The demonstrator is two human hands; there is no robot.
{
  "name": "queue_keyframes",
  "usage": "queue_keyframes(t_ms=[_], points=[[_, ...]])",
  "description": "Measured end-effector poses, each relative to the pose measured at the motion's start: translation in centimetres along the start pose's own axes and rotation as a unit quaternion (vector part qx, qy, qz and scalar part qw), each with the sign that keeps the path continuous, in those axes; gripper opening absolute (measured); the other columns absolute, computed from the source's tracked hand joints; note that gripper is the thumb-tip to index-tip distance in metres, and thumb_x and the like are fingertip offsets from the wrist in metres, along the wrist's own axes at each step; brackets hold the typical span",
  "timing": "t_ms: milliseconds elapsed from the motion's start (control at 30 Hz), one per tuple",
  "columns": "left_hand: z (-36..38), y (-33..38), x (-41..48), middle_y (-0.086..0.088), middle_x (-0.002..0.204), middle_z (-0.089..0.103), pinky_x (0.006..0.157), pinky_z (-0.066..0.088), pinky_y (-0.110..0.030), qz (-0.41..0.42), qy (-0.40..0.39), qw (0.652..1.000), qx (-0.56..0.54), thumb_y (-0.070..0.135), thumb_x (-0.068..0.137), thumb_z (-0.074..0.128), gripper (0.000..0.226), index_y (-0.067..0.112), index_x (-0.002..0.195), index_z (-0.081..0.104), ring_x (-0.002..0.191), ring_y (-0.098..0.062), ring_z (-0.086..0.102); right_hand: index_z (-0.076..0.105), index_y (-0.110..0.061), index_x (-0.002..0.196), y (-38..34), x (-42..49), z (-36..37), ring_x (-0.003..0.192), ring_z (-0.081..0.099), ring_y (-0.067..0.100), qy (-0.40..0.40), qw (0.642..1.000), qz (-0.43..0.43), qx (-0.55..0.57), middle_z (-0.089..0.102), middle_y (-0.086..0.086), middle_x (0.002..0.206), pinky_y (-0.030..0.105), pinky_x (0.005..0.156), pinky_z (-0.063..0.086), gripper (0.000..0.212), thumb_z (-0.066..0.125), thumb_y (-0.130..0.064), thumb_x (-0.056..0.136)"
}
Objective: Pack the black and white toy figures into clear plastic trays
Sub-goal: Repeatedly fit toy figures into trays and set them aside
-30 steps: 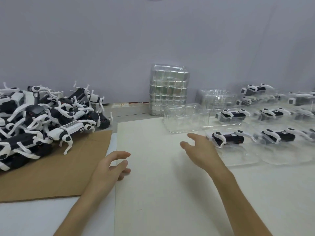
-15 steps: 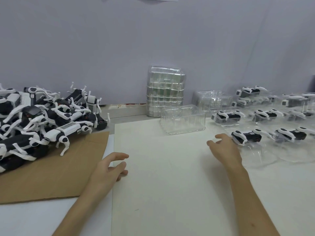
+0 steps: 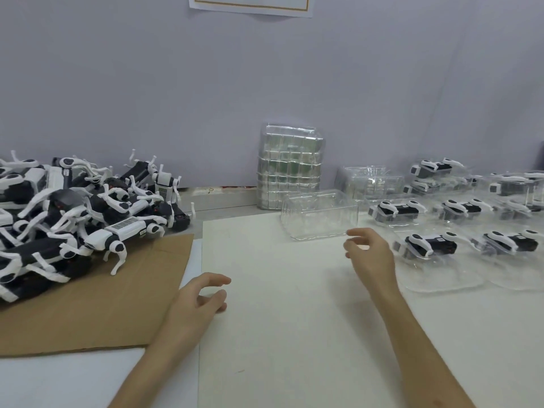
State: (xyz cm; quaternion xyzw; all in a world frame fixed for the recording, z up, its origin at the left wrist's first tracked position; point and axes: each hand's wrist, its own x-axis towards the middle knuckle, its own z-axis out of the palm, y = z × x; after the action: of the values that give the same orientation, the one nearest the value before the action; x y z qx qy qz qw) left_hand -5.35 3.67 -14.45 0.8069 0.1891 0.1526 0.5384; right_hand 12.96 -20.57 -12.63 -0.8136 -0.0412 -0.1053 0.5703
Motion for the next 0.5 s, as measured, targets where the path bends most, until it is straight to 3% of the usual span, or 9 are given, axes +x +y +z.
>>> queue_keyframes(t_ms=[67,133,233,300,367,433,500], points=[[0.2,-0.2,0.1,0.005,0.101,0.07,0.072,0.048,-0.027,0.002,0.0,1.0,0.011,0.013,0.096,0.06,0.022,0.034,0.097,0.069,0.074,-0.001,0.067,0.059,-0.028,0.12,-0.5,-0.2,1.9,0.091,0.063,0.011,-0.045,0.996,-0.054,-0.046,0.065,-0.005,0.118,0.022,0.07,0.045,0.037,0.062,-0.011,0.088],[0.4,-0.4,0.1,0.005,0.095,0.069,0.066,0.043,-0.018,0.004,-0.002,1.0,0.018,0.014,0.095,0.06,0.023,0.036,0.095,0.068,0.071,0.001,0.063,0.039,-0.024,0.145,-1.0,0.4,3.5,0.118,0.055,0.02,-0.096,0.981,-0.087,-0.145,0.05,-0.002,0.143,0.032,0.088,0.047,0.061,0.059,-0.009,0.09],[0.4,-0.6,0.1,0.008,0.091,0.067,0.059,0.038,-0.008,0.008,-0.004,1.0,0.023,0.015,0.095,0.06,0.022,0.036,0.095,0.068,0.074,0.0,0.061,0.016,-0.017,0.157,-1.7,2.8,4.7,0.143,0.029,0.028,-0.082,0.947,-0.128,-0.284,0.021,0.001,0.163,0.041,0.102,0.039,0.081,0.051,0.003,0.087],[0.3,-0.6,0.1,0.006,0.093,0.068,0.059,0.038,-0.009,0.008,-0.01,1.0,0.025,0.015,0.096,0.059,0.022,0.036,0.095,0.068,0.081,-0.009,0.064,0.019,-0.015,0.156,-1.9,5.0,4.9,0.146,0.022,0.028,-0.06,0.925,-0.145,-0.346,0.021,0.005,0.163,0.045,0.109,0.033,0.083,0.051,0.006,0.083],[0.1,-0.7,0.2,0.006,0.092,0.069,0.06,0.039,-0.009,0.008,-0.016,1.0,0.025,0.015,0.096,0.058,0.023,0.036,0.094,0.068,0.081,-0.007,0.064,0.031,-0.016,0.152,-1.9,7.3,4.7,0.145,0.025,0.026,-0.076,0.907,-0.127,-0.393,0.033,0.005,0.158,0.046,0.112,0.026,0.074,0.054,0.002,0.083],[-0.1,-0.8,0.2,0.008,0.089,0.07,0.06,0.039,-0.008,0.007,-0.018,1.0,0.022,0.015,0.096,0.058,0.023,0.035,0.093,0.068,0.08,-0.007,0.064,0.048,-0.018,0.141,-2.0,8.8,4.4,0.14,0.033,0.027,-0.091,0.882,-0.118,-0.447,0.047,0.004,0.147,0.045,0.114,0.018,0.059,0.057,-0.004,0.084],[-0.1,-0.8,0.3,0.013,0.089,0.07,0.061,0.041,-0.01,0.005,-0.024,0.999,0.022,0.015,0.096,0.058,0.023,0.035,0.092,0.069,0.083,-0.011,0.065,0.063,-0.022,0.12,-2.4,9.2,4.3,0.13,0.045,0.026,-0.1,0.876,-0.139,-0.451,0.061,0.002,0.125,0.041,0.111,0.021,0.035,0.06,-0.01,0.087]])
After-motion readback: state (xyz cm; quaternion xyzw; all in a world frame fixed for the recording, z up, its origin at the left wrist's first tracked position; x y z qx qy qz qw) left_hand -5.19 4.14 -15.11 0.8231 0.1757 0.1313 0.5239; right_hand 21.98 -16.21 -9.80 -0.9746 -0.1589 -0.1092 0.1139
